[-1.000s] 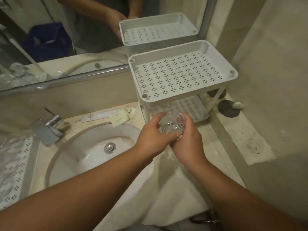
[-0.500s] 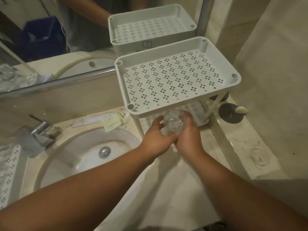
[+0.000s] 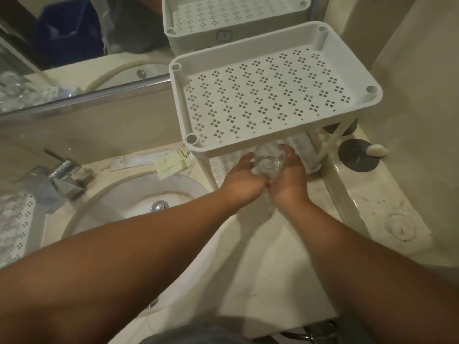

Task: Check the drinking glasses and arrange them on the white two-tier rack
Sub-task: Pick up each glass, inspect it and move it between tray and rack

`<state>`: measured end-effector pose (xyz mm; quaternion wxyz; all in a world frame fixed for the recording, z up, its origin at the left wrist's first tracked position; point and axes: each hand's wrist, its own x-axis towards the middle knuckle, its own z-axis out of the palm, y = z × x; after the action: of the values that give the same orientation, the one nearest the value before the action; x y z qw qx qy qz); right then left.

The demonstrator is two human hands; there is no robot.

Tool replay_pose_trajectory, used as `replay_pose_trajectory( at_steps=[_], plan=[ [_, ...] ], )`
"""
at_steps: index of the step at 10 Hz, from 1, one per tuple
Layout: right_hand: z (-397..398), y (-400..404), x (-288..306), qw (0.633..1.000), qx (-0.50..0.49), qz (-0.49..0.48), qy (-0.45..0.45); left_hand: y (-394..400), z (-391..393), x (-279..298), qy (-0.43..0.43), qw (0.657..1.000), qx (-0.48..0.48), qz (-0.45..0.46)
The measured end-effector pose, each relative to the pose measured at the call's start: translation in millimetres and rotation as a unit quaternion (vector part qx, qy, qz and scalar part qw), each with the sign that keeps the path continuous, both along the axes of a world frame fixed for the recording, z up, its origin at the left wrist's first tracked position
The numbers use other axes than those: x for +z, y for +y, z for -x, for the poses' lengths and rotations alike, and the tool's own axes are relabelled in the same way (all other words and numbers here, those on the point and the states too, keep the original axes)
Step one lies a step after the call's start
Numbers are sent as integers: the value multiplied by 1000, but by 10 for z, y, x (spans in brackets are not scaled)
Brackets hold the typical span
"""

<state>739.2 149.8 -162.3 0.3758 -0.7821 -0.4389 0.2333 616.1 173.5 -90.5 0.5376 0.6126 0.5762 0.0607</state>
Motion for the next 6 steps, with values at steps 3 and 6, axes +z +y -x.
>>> replay_pose_trajectory(
  at_steps=[3,6],
  plan=[
    [-166,130,-81,998,4,66,-1,52,-99,139,17,997,-51,54],
    [-274,140,-150,996,21,52,-68,96,-248,-71,-11,992,-7,125]
  ],
)
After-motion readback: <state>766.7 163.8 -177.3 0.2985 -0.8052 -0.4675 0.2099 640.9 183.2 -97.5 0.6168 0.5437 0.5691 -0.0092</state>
